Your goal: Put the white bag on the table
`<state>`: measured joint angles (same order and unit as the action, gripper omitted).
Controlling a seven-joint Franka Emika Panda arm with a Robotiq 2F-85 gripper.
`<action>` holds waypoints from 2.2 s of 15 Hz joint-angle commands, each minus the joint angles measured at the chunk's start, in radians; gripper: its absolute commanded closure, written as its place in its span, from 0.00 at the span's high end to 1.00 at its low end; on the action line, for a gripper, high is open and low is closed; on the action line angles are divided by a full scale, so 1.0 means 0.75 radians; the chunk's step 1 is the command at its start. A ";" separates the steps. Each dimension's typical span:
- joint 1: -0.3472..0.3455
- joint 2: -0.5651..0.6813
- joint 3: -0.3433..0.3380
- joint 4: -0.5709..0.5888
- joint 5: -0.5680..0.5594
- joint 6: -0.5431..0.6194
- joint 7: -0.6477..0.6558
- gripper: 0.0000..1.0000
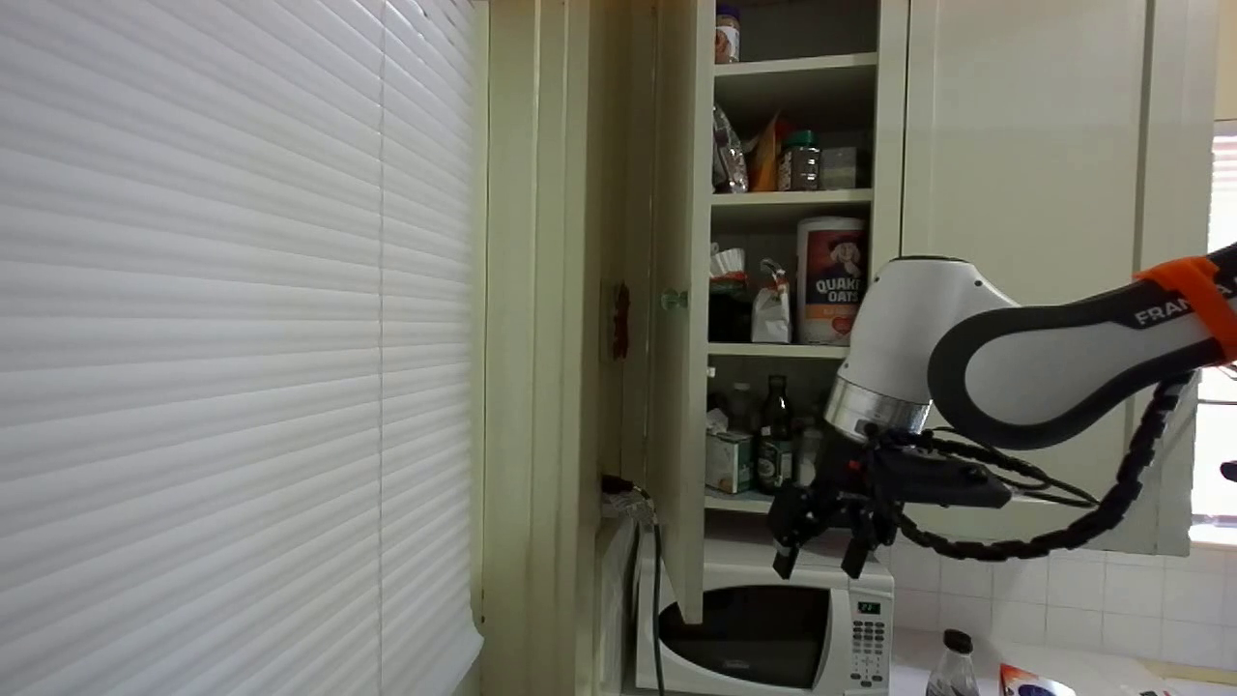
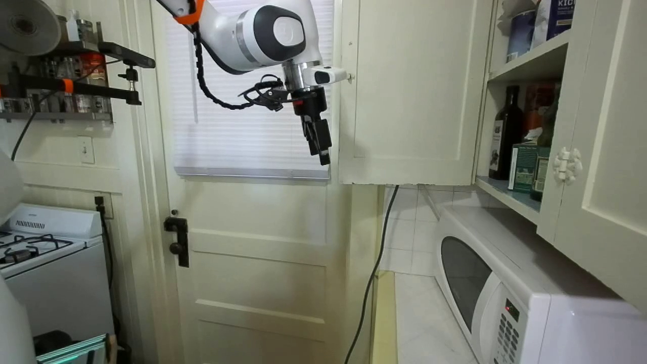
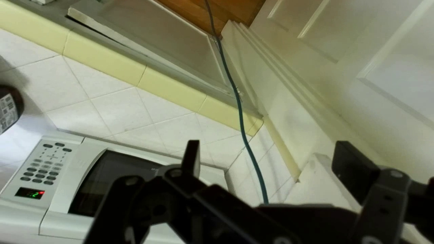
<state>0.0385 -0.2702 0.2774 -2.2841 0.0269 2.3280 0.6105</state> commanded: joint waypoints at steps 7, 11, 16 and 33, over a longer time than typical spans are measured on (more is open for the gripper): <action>-0.118 0.025 -0.091 0.173 -0.297 -0.065 0.159 1.00; -0.141 0.039 -0.134 0.316 -0.384 -0.107 0.099 1.00; -0.159 0.099 -0.180 0.517 -0.499 -0.118 -0.062 1.00; -0.135 0.354 -0.281 1.004 -0.709 -0.070 -0.042 1.00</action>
<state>-0.0923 -0.0245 0.1007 -1.5654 -0.4972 2.2722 0.5885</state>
